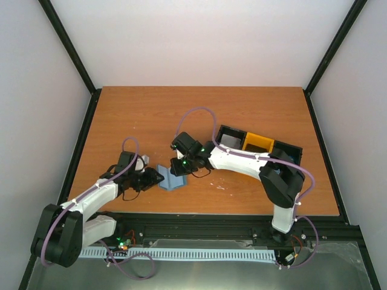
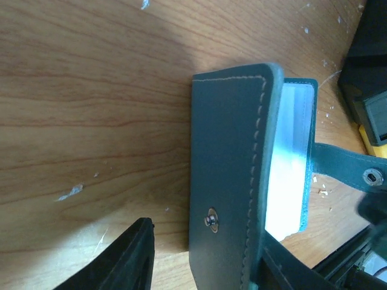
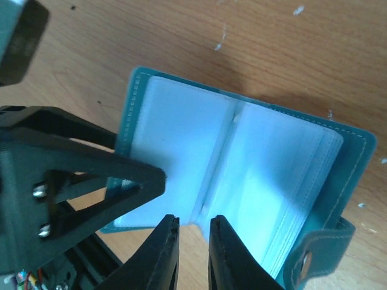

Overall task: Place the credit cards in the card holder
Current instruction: Open the card holder at the center of the board.

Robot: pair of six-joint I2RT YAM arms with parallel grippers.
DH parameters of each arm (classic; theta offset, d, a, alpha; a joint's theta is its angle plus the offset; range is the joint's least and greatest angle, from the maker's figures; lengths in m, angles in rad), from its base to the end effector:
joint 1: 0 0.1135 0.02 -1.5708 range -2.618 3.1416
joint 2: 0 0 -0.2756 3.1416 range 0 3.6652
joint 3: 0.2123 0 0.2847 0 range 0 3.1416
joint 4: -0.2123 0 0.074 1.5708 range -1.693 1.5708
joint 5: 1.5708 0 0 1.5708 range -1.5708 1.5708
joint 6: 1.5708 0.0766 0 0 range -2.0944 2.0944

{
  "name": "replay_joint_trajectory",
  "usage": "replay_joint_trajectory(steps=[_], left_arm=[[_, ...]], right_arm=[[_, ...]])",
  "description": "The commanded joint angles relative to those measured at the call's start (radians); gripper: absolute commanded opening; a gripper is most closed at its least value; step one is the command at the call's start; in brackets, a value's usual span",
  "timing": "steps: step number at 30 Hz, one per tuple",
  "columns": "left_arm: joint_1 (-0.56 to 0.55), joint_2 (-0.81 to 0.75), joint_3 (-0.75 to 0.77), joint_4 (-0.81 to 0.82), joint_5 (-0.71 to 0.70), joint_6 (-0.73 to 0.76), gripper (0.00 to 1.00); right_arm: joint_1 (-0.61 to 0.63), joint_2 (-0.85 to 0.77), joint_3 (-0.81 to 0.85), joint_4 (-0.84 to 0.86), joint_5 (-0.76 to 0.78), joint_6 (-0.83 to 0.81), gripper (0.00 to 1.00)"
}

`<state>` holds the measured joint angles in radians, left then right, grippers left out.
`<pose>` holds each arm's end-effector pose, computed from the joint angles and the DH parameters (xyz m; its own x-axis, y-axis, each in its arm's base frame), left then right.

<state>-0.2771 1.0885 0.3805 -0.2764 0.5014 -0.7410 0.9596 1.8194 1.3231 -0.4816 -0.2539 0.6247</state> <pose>0.2022 -0.0958 0.1047 -0.9257 -0.3521 -0.1380 -0.1751 0.7224 -0.6689 0.2390 0.3746 0.1780 -0.8968 -0.2933 -0.3314 -0.4300 0.7545 0.4958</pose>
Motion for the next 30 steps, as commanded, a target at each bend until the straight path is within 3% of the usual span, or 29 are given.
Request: replay_joint_trajectory(steps=[1,10,19,23,30], left_arm=[[-0.003,-0.013,0.019,-0.029,0.008,-0.025,0.41],[-0.004,-0.032,0.032,-0.140,-0.130,-0.094,0.43],[-0.004,0.016,0.047,-0.165,-0.179,-0.116,0.39],[-0.004,0.015,0.053,-0.181,-0.204,-0.127,0.39],[-0.003,-0.025,0.078,-0.248,-0.321,-0.185,0.39]], right_arm=[[0.004,0.043,0.024,0.041,-0.050,-0.002,0.15],[0.033,0.187,0.118,0.030,-0.080,-0.020,0.24],[0.111,0.350,0.332,-0.294,0.300,-0.050,0.40],[0.116,0.371,0.318,-0.340,0.362,-0.027,0.48],[0.116,0.399,0.252,-0.314,0.319,-0.005,0.64]])
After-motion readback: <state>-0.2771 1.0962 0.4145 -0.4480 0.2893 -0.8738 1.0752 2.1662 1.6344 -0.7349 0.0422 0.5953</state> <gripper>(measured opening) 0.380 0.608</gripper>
